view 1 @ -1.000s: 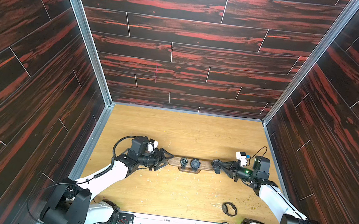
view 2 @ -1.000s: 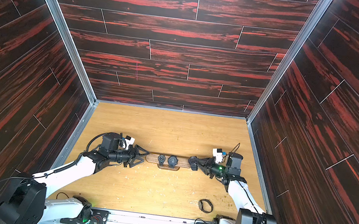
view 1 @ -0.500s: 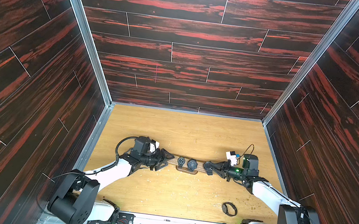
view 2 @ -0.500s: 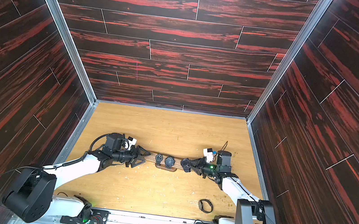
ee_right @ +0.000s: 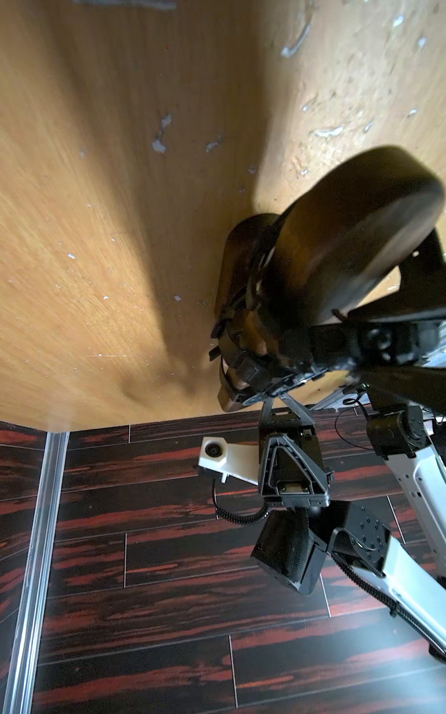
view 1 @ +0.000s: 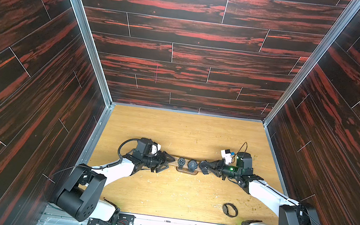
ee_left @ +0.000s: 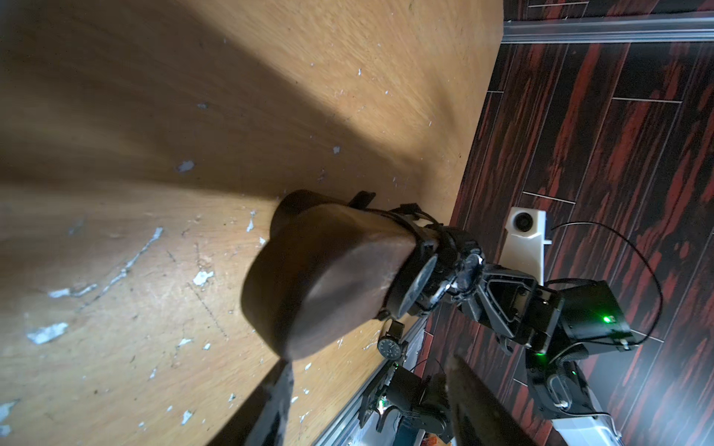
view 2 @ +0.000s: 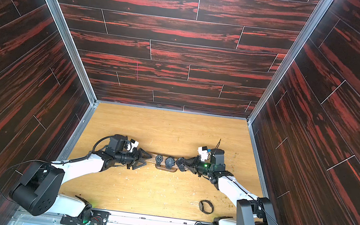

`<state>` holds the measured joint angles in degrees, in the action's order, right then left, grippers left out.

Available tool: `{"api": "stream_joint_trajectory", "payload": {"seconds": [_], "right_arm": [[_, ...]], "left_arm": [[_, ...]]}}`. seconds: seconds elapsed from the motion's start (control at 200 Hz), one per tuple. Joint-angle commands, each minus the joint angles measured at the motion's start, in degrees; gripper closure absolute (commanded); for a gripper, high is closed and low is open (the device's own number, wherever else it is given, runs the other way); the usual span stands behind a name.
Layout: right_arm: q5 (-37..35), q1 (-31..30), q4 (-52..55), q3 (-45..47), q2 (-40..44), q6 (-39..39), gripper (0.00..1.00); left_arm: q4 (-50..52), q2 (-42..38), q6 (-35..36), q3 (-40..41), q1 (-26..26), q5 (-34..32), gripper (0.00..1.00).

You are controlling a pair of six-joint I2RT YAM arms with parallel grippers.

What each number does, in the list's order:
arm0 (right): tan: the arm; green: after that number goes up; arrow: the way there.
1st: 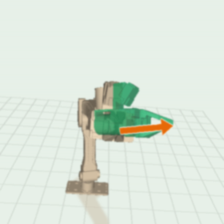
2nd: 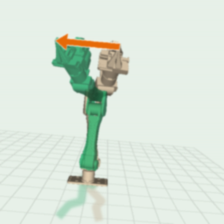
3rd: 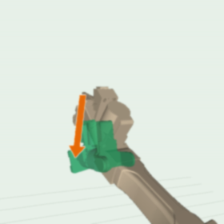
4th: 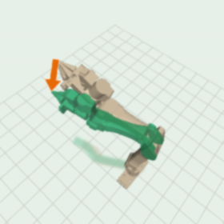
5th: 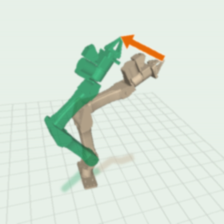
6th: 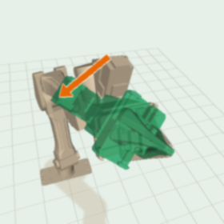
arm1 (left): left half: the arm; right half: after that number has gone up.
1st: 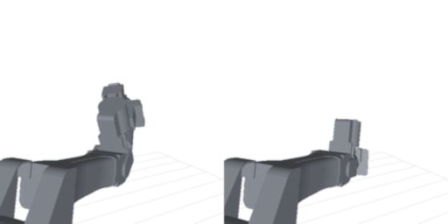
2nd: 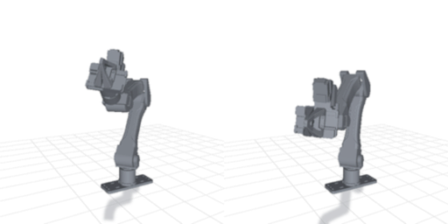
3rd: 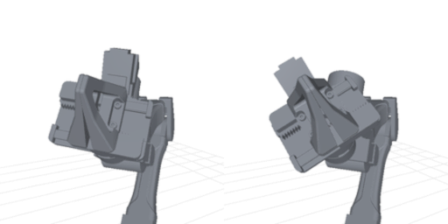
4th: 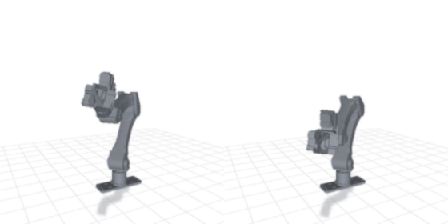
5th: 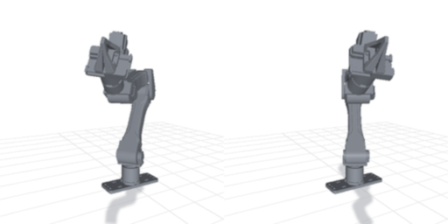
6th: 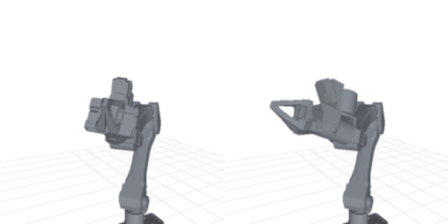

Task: Place watch on stand
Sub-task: Place the watch on the stand.

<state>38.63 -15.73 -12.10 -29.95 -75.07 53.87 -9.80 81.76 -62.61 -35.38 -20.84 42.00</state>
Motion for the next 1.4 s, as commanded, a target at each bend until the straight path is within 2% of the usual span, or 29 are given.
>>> {"api": "stream_joint_trajectory", "payload": {"seconds": [0.0, 0.12, 0.256, 0.661, 1.042, 1.393], "right_arm": [[-3.6, -1.14, 0.33, 1.07, 1.16, 0.93, 1.0], [-4.33, -1.15, 1.27, 1.57, 1.95, 0.79, 1.0], [-4.92, -1.16, 3.45, 1.57, 3.01, -0.05, 0.86], [-6.38, -1.8, 9.19, 1.09, 4.8, -2.75, 0.64], [-9.15, -3.05, 14.64, -0.76, 6.12, -5.06, 0.6], [-11.91, -3.04, 23.5, -2.66, 10.99, -7.77, 0.58]], "left_arm": [[0.84, 0.45, 2.01, -1.55, 0.36, 1.2, 0.36], [0.84, 0.84, 2.24, -1.71, 0.41, 1.4, 0.36], [0.58, 1.21, 2.32, -1.57, 0.36, 1.69, 0.36], [1.24, 0.76, 2.72, -1.55, 0.41, 1.7, 0.37], [3.47, -1.89, 3.17, -1.36, 0.37, 1.22, 0.37], [17.1, -9.91, 8.97, -4.4, 0.29, -2.53, 0.36]]}}
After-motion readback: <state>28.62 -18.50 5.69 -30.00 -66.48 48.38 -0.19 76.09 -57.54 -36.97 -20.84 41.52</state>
